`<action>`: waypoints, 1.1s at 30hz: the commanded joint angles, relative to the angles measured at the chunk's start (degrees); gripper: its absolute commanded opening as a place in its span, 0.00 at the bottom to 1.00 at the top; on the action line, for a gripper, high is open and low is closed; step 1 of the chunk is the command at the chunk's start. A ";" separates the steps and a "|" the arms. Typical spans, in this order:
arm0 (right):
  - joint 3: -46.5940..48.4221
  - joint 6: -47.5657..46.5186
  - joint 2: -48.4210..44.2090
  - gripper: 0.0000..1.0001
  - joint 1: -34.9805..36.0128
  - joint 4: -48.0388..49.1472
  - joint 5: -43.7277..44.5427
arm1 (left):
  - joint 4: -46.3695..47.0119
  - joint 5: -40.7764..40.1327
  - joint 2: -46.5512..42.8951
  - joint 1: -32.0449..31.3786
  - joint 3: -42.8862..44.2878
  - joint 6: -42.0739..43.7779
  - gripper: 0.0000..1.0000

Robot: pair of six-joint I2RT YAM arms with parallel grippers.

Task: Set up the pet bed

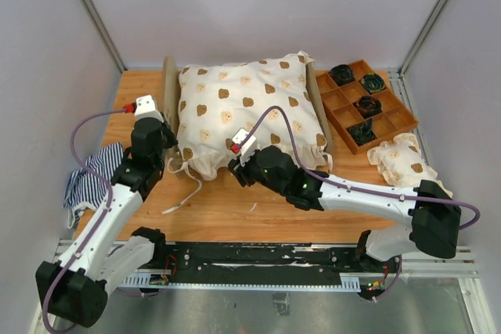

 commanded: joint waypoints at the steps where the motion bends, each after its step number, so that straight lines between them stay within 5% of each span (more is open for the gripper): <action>1: -1.03 1.26 0.05 0.43 1.06 2.56 -0.11 | 10.11 5.57 7.38 1.92 2.49 -0.65 0.12; 5: -1.57 3.00 0.49 0.42 1.06 3.60 0.94 | 11.76 8.32 11.16 3.75 4.68 0.83 0.01; 16: -4.26 3.70 10.25 0.40 1.32 18.22 -3.75 | 2.53 9.74 9.08 4.32 9.22 -1.91 0.00; 27: -18.21 -11.07 27.70 0.41 2.46 64.69 -5.94 | -10.11 12.23 9.92 4.33 22.94 -5.62 0.00; 33: -13.52 -13.62 38.84 0.41 3.19 72.60 -0.89 | -13.19 11.78 10.42 4.32 26.58 -4.92 0.00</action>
